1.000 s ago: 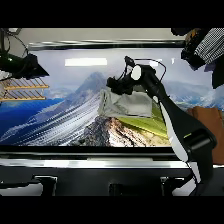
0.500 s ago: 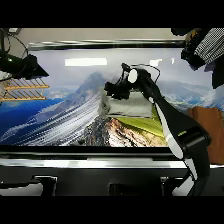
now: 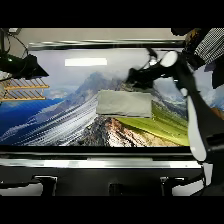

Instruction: Fold the clothes and pants, and hang the long-sleeved shirts on hangers.

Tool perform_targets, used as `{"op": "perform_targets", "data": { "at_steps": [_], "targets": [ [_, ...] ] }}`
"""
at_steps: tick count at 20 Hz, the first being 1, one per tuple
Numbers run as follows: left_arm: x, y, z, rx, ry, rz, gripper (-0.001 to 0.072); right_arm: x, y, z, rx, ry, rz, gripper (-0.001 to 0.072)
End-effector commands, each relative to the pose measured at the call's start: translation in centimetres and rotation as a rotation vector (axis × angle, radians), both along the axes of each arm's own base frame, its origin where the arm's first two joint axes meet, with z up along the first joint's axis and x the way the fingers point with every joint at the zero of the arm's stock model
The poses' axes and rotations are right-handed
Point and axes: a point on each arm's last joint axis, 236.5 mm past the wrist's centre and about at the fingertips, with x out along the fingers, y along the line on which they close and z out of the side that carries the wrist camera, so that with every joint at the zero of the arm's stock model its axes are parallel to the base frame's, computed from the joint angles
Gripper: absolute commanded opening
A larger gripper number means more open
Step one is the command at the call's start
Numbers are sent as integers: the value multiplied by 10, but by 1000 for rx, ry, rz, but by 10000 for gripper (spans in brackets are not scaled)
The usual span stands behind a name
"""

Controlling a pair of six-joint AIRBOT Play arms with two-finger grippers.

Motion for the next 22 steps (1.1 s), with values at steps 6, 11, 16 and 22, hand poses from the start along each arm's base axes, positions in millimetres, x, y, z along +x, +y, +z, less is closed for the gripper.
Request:
{"op": "perform_targets", "data": {
  "at_steps": [6,11,16,22],
  "targets": [
    [3,13,0,7,-10,16,18,-19,-171,-82,89,132,-147,562],
    [6,17,1,6,-19,28,18,-20,-156,-141,154,179,-148,560],
    [6,17,0,5,-16,28,18,-16,-127,-174,149,210,-120,549],
    [7,17,-1,5,-14,28,18,-18,-99,-175,144,220,-83,403]
  ]
}}
